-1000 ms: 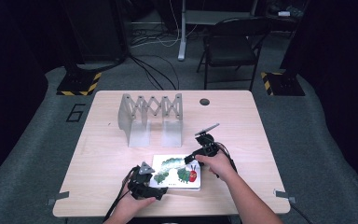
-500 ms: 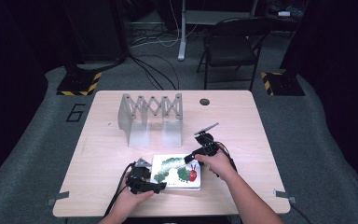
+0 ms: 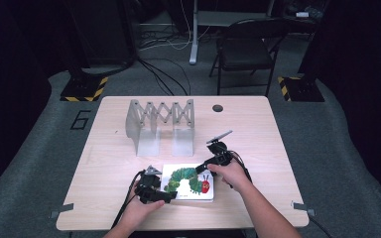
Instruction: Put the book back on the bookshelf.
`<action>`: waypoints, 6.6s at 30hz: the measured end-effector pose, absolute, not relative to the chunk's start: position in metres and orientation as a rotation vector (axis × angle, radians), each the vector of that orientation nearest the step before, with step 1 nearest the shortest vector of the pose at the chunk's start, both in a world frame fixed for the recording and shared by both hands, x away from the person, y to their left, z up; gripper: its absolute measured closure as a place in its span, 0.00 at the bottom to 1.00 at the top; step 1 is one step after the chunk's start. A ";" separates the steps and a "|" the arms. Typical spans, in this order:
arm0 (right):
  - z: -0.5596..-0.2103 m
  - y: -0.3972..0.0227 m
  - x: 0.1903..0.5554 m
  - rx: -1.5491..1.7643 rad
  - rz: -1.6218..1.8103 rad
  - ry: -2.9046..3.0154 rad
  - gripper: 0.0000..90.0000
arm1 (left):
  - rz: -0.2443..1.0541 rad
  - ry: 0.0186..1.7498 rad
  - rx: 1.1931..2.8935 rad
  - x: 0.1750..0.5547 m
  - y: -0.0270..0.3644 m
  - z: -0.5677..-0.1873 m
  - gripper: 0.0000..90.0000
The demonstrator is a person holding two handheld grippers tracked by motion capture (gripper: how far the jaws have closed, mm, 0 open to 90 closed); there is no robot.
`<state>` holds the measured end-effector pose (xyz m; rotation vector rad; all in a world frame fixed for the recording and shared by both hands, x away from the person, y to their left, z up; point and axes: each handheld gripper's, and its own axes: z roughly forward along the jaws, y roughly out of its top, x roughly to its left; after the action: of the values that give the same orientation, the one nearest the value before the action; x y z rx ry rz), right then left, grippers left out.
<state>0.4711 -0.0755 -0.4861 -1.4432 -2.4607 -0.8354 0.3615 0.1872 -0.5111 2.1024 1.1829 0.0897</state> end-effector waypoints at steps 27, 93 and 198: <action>-0.469 -0.070 0.461 -1.448 -0.835 -2.514 0.42 | 0.100 1.145 2.146 0.373 0.181 -0.511 0.10; -0.406 -0.067 0.403 -1.205 -0.989 -2.745 0.57 | 0.293 1.146 2.087 0.347 0.207 -0.463 0.62; -0.421 -0.090 0.400 -1.145 -1.016 -2.818 0.52 | 0.230 0.790 2.270 0.324 0.196 -0.429 0.78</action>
<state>0.4005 -0.0900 -0.4210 -1.1450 -2.8184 -1.0162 0.3240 0.1962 -0.4285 2.2703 0.7903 0.2297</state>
